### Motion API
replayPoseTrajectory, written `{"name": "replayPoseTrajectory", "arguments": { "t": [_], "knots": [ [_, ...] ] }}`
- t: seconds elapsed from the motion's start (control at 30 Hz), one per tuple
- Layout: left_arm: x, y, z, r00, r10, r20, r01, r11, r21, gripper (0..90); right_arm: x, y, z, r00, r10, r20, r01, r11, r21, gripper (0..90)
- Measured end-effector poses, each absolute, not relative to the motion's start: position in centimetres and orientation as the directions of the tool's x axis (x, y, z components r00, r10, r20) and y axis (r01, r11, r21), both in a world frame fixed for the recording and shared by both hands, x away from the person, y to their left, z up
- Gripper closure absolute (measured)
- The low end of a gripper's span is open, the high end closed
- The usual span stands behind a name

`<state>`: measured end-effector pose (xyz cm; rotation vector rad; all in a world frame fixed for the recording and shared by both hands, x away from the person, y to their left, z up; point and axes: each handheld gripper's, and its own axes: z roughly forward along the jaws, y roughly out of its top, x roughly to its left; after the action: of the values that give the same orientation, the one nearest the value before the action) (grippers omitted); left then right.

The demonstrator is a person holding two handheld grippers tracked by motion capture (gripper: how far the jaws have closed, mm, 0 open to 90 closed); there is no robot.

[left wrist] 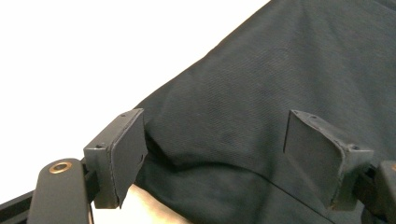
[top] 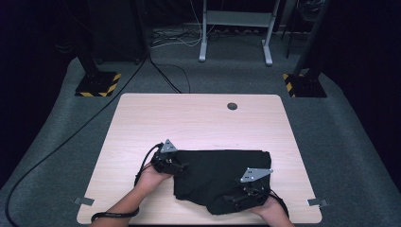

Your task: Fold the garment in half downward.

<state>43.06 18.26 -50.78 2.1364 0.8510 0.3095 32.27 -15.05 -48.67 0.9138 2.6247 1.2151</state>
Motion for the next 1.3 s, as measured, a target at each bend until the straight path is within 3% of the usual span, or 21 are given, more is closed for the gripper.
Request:
{"name": "replayPoseTrajectory", "arguments": {
  "t": [0.5,0.97,1.3],
  "knots": [
    [45.1,19.5,-51.5,0.716,0.694,-0.076,0.502,-0.436,0.747,26.0,32.6,-13.2,-51.0,-0.804,0.588,0.089,0.497,0.581,0.644,21.9],
    [45.5,18.0,-52.0,0.748,0.662,-0.032,0.47,-0.496,0.73,31.3,32.7,-14.2,-51.3,-0.782,0.62,0.067,0.511,0.576,0.638,22.6],
    [46.0,18.1,-51.9,0.742,0.667,-0.065,0.482,-0.464,0.743,35.5,32.7,-14.8,-51.3,-0.773,0.631,0.066,0.518,0.569,0.639,22.7]
  ]
}}
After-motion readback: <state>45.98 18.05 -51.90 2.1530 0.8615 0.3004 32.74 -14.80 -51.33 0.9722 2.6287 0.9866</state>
